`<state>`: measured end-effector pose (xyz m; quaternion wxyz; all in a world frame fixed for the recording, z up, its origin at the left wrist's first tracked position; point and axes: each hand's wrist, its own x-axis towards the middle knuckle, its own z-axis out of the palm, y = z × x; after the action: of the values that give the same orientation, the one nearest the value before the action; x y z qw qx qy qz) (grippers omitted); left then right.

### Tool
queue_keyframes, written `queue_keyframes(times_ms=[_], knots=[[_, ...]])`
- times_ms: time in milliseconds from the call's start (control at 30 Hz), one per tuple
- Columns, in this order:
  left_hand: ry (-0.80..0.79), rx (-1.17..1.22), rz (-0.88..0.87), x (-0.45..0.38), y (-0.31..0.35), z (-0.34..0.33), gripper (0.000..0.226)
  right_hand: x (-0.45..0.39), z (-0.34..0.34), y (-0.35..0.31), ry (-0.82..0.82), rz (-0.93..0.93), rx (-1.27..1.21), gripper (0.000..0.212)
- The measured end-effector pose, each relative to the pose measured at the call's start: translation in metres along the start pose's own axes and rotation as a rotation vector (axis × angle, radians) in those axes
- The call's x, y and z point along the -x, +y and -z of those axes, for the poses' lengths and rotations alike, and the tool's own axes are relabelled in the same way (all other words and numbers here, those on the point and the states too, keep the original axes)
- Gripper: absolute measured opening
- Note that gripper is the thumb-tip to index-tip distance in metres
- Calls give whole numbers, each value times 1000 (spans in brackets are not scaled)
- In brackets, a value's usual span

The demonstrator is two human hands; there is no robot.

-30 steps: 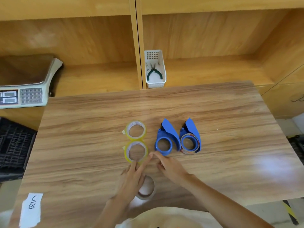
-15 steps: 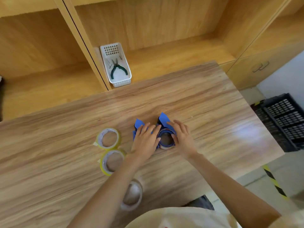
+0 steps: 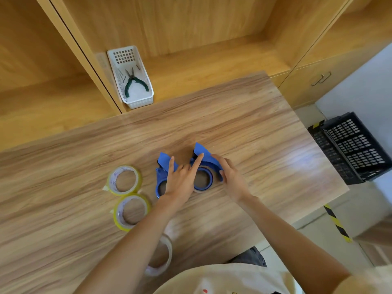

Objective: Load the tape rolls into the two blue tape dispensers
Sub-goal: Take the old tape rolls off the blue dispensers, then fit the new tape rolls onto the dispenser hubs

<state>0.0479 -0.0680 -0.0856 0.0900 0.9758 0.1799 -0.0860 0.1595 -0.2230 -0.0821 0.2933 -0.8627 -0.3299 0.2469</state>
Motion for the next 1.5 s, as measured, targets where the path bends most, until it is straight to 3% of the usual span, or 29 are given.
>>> queue_keyframes(times_ms=[167,300,533,633,767,1000,1133,1267,1500], knots=[[42,89,-11,-4,3,2,88,-8,6,2,35,84,87,52],[200,167,-71,-8,4,-1,94,-10,0,2,104,85,110,32],[313,240,-106,-1,8,10,97,-3,5,-3,177,101,176,35],[354,279,-80,4,6,20,77,2,10,-18,207,117,107,33],[346,395,1,22,-8,37,46,1,10,-44,146,154,94,25],[316,593,161,106,-64,27,34,15,-34,-96,-47,387,59,21],[236,625,115,171,-78,11,44,45,-72,-111,-286,478,139,27],[90,650,186,217,-79,-11,46,72,-98,-117,-496,488,187,30],[35,640,237,238,-75,-26,52,87,-107,-116,-585,473,275,42]])
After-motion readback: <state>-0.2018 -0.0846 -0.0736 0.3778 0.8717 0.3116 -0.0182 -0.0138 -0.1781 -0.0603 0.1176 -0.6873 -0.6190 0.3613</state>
